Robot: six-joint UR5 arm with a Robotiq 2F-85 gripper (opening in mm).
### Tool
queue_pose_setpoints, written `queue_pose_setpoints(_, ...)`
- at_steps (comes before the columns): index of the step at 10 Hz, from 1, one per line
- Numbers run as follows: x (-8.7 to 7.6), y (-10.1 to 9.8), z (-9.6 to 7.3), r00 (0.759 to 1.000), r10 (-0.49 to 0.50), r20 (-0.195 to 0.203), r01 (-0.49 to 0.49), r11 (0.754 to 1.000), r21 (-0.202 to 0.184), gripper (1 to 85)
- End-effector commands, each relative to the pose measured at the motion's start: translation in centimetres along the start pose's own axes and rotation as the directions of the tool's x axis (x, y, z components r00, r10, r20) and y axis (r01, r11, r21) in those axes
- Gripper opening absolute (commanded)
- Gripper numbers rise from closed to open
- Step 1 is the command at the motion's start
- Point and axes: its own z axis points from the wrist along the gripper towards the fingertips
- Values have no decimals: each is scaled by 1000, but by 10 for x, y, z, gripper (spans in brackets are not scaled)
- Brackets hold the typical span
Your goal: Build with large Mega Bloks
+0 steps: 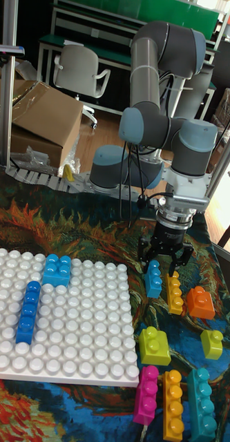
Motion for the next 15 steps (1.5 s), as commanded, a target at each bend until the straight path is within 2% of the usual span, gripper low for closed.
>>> queue_pose_setpoints(1,4,-4,5,1000,-12,12,12,1000,11,617)
queue_pose_setpoints(4,4,-6,7,999,-31,19,30,1000,2,583)
queue_pose_setpoints(6,1,-7,11,999,-39,22,39,999,6,497)
queue_pose_setpoints(7,2,-6,11,999,-49,20,49,999,4,493)
queue_pose_setpoints(8,1,-5,11,999,-40,22,40,999,3,357)
queue_pose_setpoints(9,3,-2,9,1000,10,6,-10,1000,8,183)
queue_pose_setpoints(10,2,1,4,1000,19,-2,-19,1000,16,13)
queue_pose_setpoints(11,0,9,2,999,33,-2,-33,999,1,13)
queue_pose_setpoints(13,-5,15,-6,999,33,0,-33,999,-1,13)
queue_pose_setpoints(15,-7,16,-17,1000,-12,7,12,1000,-25,13)
